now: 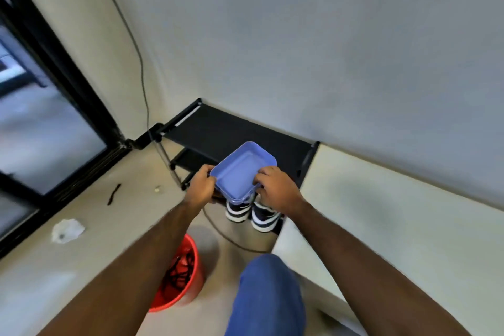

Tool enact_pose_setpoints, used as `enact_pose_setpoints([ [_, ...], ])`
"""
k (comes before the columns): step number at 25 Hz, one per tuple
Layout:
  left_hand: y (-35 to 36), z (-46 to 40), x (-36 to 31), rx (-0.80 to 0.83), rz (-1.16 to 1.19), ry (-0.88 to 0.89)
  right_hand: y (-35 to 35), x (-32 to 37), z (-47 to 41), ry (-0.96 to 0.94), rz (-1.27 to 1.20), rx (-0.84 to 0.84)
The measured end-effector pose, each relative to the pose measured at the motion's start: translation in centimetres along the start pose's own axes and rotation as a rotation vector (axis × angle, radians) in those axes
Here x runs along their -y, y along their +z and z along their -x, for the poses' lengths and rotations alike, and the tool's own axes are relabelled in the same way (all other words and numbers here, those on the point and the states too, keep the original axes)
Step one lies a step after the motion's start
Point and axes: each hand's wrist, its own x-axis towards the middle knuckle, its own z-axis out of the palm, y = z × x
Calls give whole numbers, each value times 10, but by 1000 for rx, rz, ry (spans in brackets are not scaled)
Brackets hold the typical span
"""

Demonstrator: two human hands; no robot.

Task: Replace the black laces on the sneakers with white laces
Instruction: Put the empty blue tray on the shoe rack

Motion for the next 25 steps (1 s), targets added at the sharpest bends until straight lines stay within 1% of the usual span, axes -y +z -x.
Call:
enact_pose_setpoints([
  [2,-34,-4,32,-83,-18,-46,24,30,-23,-19,-35,73],
  [4,-59,-16,64,-170,-9,-90,41,47,-43,-26,-23,75],
  [7,-65,-47,108,-307,-32,-151,54,42,-68,14,69,89],
  [9,-54,-67,132,-355,-82,-155,60,27,-77,60,153,126],
  [11,-42,-83,146,-367,-106,-156,65,11,-83,113,203,175],
  [14,-28,-113,157,-381,-109,-194,78,-7,-89,168,176,241],
  [17,-14,-140,158,-389,-68,-213,93,-16,-87,149,216,180],
  [20,7,-167,155,-348,-42,-166,100,-18,-89,127,247,118],
  [22,21,-180,152,-320,-39,-158,101,-19,-89,121,239,115],
  [25,36,-194,153,-296,11,-193,104,-22,-86,117,239,105],
])
